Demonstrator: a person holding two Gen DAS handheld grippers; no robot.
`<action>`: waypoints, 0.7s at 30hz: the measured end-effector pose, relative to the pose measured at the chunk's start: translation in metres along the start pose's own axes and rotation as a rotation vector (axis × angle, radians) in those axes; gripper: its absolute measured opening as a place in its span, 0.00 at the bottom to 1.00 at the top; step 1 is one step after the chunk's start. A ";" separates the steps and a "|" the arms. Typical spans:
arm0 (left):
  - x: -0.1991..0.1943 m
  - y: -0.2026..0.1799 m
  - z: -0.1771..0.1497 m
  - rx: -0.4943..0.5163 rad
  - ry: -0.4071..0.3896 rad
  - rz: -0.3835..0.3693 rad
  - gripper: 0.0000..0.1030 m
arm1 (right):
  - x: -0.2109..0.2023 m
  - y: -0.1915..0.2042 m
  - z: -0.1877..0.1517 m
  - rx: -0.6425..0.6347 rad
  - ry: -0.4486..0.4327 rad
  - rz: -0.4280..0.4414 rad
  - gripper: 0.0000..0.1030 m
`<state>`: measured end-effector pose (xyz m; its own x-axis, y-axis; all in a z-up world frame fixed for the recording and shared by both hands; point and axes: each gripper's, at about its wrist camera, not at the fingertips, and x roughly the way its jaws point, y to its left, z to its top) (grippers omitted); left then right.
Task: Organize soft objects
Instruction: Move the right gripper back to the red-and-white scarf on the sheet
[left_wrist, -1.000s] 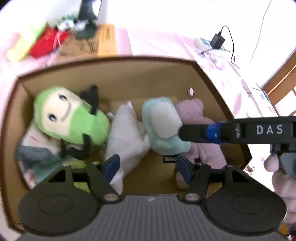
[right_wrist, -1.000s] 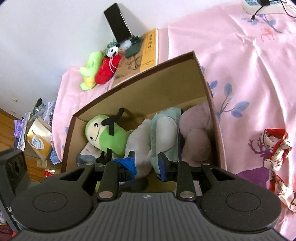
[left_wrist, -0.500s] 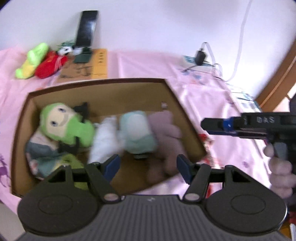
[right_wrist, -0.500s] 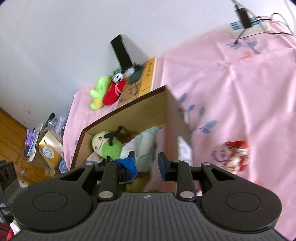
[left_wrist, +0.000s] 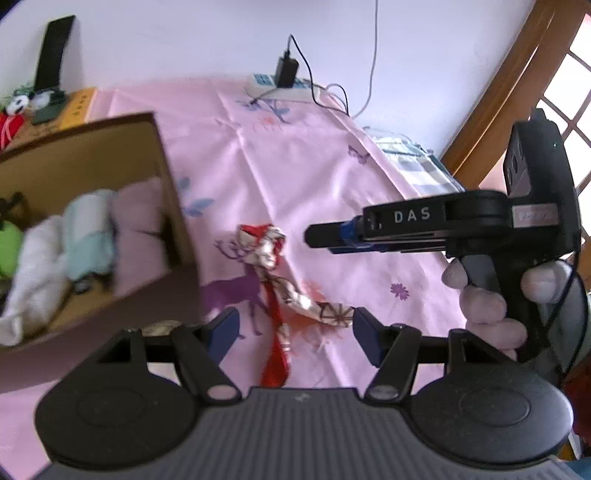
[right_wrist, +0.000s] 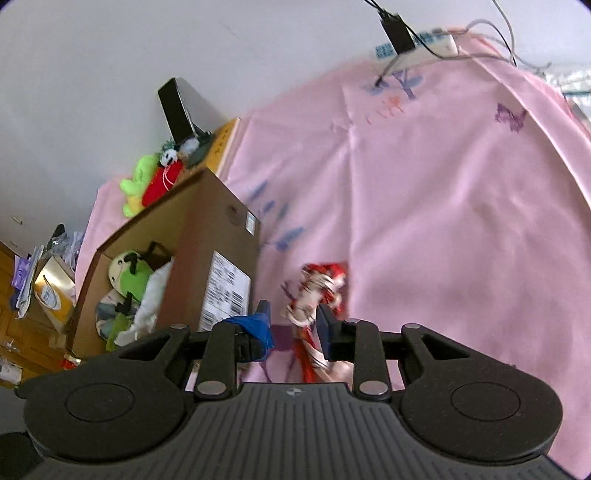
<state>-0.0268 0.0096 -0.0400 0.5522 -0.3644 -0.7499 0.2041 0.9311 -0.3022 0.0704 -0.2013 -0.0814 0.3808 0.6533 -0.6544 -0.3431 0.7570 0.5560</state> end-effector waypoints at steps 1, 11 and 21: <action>0.007 -0.003 -0.001 0.000 -0.003 0.003 0.62 | 0.001 -0.005 0.000 0.016 0.010 0.016 0.10; 0.070 -0.014 0.001 -0.005 -0.031 0.108 0.63 | 0.026 -0.028 0.009 0.101 0.076 0.081 0.11; 0.102 -0.020 -0.007 0.009 -0.022 0.203 0.63 | 0.057 -0.027 0.023 0.041 0.153 0.072 0.11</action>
<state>0.0204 -0.0467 -0.1146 0.6004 -0.1692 -0.7816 0.0941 0.9855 -0.1411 0.1213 -0.1844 -0.1224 0.2201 0.6987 -0.6808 -0.3280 0.7102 0.6229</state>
